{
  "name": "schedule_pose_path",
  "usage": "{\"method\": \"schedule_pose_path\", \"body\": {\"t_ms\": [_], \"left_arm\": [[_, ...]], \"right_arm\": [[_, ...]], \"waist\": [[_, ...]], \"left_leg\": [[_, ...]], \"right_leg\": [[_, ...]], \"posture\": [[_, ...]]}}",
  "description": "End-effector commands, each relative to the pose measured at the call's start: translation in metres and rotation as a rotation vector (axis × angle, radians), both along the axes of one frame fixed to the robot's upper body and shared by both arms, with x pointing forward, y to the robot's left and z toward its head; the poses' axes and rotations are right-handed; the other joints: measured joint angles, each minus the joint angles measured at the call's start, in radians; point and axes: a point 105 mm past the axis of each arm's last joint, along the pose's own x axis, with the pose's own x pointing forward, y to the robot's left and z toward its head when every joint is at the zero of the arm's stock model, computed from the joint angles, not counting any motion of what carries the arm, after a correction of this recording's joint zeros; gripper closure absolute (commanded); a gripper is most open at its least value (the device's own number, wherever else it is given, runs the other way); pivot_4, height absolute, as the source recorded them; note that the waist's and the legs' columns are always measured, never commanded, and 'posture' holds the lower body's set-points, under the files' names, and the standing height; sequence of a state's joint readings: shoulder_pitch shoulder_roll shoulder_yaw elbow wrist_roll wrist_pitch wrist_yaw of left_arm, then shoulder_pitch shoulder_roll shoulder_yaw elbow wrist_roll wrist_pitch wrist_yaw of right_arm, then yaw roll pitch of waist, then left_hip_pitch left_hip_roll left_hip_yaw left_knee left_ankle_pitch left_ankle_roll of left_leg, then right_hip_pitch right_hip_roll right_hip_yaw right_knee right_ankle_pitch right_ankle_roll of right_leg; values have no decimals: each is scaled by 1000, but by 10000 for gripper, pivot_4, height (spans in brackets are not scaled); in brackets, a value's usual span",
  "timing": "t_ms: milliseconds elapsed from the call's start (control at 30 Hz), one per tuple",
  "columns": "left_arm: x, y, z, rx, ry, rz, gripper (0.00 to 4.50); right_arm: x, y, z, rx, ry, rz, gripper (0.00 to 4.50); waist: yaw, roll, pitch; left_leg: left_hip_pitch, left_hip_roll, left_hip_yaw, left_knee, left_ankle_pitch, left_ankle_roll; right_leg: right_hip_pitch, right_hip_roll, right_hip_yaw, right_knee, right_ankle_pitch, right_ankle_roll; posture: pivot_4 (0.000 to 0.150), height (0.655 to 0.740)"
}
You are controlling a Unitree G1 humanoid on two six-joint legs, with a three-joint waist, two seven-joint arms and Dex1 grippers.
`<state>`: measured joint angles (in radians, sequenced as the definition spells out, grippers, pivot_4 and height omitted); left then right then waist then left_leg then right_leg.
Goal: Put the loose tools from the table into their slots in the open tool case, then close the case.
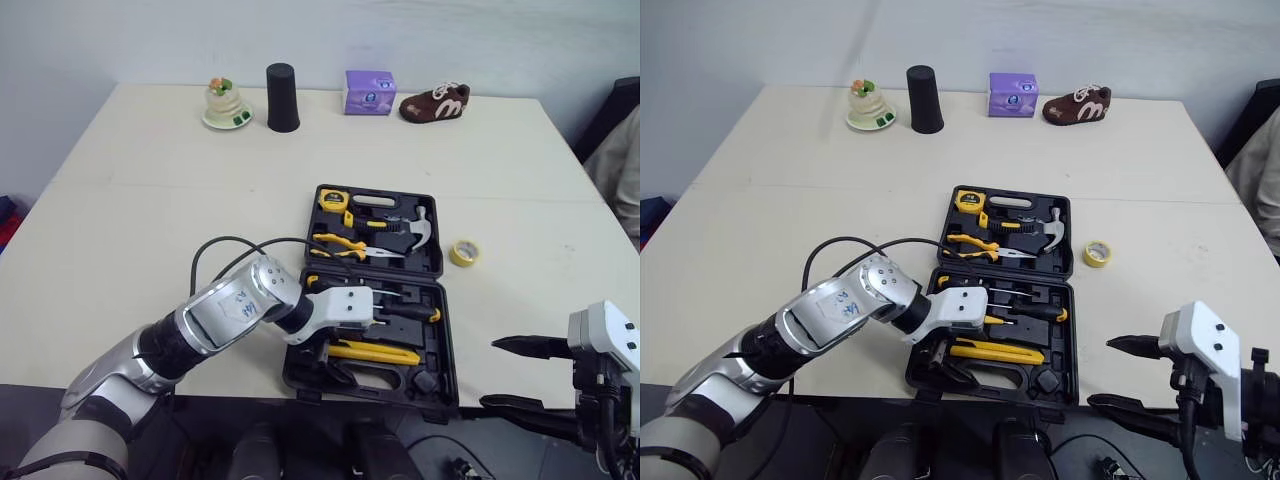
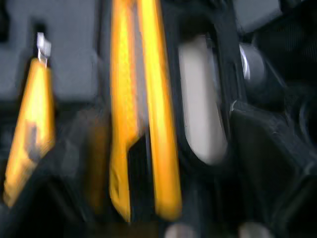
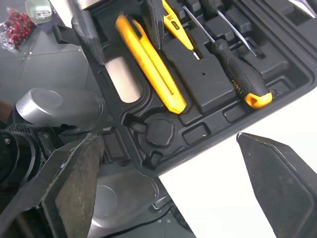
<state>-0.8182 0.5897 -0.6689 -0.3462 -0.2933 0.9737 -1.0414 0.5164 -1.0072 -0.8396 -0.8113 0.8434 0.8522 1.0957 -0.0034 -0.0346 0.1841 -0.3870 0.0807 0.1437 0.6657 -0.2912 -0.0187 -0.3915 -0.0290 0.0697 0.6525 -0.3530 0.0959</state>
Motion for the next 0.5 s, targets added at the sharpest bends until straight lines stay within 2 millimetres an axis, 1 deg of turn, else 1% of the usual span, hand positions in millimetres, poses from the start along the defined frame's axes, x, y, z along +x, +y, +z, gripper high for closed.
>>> {"method": "schedule_pose_path", "body": {"t_ms": [33,67,100,167,200,267,333,433,467,500], "left_arm": [[5,-11,31,-169,-113,-59,411],[6,-15,35,-237,-124,-61,411],[6,-22,42,-352,-117,-72,3059],[4,-24,45,-480,-56,-80,8879],[3,-22,39,-497,-34,-90,13420],[3,-18,26,-487,6,-90,20897],[4,-17,17,-475,26,-87,28691],[4,-16,7,-459,20,-105,43573],[5,-16,3,-447,20,-103,44495],[6,-16,-1,-430,19,-99,44495]], "right_arm": [[2,-3,4,-2,-38,-12,0],[2,-2,4,-1,-40,-12,0],[3,-2,3,1,-43,-12,0],[4,-1,2,3,-45,-11,0],[4,0,1,3,-46,-11,0],[6,1,0,5,-50,-9,0],[7,1,-1,7,-53,-7,0],[8,2,-2,8,-55,-6,0],[9,2,-2,8,-55,-6,0],[9,2,-3,8,-56,-5,0]], "waist": [[1,0,0],[1,0,0],[1,0,0],[1,1,-1],[-1,1,-1],[-4,1,-1],[-5,1,-1],[-3,1,-1],[-3,1,-1],[-3,1,-1]], "left_leg": [[0,0,0,0,0,0],[0,0,0,0,0,0],[0,0,0,0,0,0],[0,1,0,-1,-1,1],[-1,1,0,0,-1,1],[0,0,1,0,-1,1],[1,0,1,0,0,-1],[1,0,0,0,1,-1],[1,0,0,0,0,-1],[1,0,0,0,0,-1]], "right_leg": [[0,0,0,0,0,0],[0,0,0,0,0,0],[0,-1,0,-1,0,0],[0,-1,0,-1,0,0],[0,-1,0,-1,0,0],[-1,0,0,0,0,0],[-1,2,1,1,0,-1],[-1,2,0,2,-1,-1],[-1,2,0,2,-1,-1],[-1,2,1,1,-1,-1]], "posture": [[1500,7304],[1500,7304],[1500,7304],[1500,7304],[1500,7304],[1500,7304],[1500,7304],[1500,7304],[1500,7304],[1500,7304]]}}
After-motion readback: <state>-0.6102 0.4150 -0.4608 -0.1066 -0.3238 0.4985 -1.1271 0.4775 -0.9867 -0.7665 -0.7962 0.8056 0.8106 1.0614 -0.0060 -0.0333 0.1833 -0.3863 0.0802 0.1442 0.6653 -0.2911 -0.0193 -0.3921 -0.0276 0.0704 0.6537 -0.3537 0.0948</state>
